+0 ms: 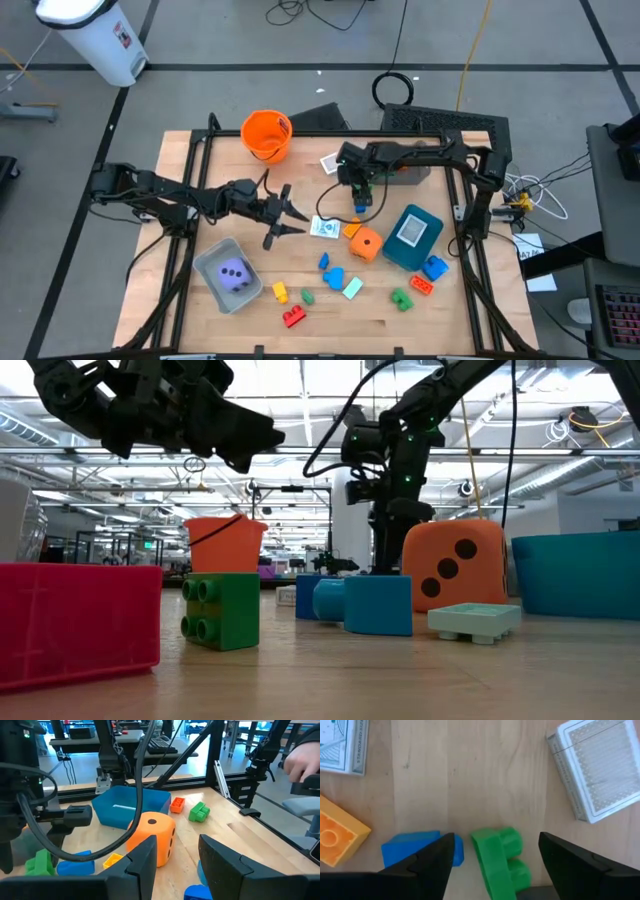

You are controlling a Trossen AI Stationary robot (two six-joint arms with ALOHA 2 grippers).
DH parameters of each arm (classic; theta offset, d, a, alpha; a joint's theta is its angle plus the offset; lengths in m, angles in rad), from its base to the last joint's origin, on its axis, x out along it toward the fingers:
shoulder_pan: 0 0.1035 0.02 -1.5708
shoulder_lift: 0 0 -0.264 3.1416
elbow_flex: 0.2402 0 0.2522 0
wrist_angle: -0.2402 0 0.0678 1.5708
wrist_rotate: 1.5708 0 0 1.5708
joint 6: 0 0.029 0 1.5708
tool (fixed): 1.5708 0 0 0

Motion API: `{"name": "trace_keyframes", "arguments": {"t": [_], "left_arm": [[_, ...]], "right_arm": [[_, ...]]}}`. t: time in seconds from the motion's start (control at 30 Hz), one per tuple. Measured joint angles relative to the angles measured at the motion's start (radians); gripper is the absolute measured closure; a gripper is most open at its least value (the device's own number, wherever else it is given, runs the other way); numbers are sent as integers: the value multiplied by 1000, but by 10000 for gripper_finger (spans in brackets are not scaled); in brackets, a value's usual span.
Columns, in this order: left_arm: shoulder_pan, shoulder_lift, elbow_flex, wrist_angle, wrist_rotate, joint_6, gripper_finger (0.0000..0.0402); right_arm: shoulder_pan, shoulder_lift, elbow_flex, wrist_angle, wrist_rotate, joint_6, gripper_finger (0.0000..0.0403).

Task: Pick & Place Toys
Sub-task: Put the green game piece into the black bin

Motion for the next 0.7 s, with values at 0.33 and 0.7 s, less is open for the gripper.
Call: {"name": "trace_keyframes", "arguments": {"t": [0.33,0.7], "left_arm": [[0,0,0,13,0,5,250],[0,0,0,16,-1,8,250]], "right_arm": [[0,0,-24,54,4,-11,129],[0,0,-25,53,8,-21,143]]}}
